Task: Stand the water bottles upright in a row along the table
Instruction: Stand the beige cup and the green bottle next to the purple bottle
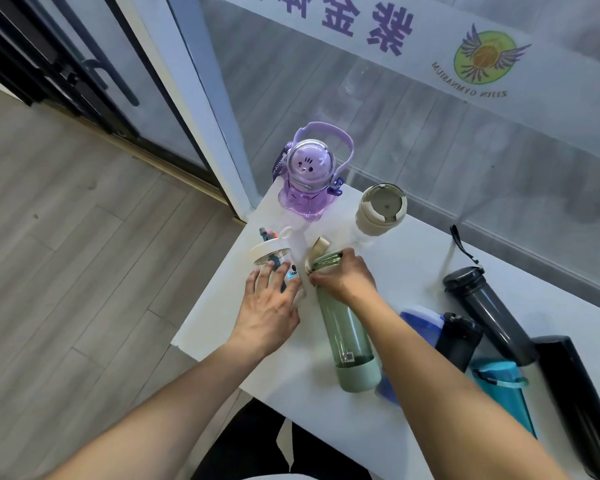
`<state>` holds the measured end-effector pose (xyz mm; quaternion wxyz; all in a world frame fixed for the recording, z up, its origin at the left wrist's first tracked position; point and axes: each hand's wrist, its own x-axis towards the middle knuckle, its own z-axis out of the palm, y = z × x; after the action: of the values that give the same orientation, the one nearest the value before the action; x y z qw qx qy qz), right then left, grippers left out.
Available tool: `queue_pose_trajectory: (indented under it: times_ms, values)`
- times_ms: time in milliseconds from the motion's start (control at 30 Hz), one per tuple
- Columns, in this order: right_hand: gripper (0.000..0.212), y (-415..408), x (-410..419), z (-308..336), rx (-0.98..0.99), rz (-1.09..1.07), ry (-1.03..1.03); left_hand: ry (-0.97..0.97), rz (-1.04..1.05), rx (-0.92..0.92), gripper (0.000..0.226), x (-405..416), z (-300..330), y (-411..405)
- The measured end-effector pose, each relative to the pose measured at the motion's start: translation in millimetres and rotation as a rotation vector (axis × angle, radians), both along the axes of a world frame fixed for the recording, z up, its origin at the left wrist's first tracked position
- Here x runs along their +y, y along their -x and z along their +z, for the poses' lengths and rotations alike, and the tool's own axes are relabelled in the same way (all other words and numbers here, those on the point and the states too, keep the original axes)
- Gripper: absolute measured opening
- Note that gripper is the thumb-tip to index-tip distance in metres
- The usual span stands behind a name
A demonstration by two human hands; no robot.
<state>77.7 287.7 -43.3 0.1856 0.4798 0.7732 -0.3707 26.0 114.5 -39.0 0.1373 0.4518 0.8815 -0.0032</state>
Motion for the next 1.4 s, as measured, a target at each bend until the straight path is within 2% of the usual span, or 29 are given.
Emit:
queue_pose_trajectory:
  times_ms: [300, 533, 867, 1100, 1400]
  values:
    - [0.070, -56, 3, 70, 0.446, -0.141, -0.175, 0.021, -0.071, -0.051, 0.051, 3, 8, 1]
    - [0.072, -93, 4, 103, 0.617, -0.334, -0.311, 0.069, -0.133, -0.052, 0.047, 7, 14, -6]
    - [0.073, -114, 20, 108, 0.674, -0.416, -0.396, -0.071, -0.168, -0.086, 0.046, 49, 35, -4]
    - [0.074, -108, 73, 107, 0.705, -0.367, -0.428, -0.283, -0.216, -0.020, 0.066, 114, 66, 6]
    - [0.073, -112, 122, 103, 0.708, -0.271, -0.467, -0.089, -0.201, -0.077, 0.072, 154, 70, 1]
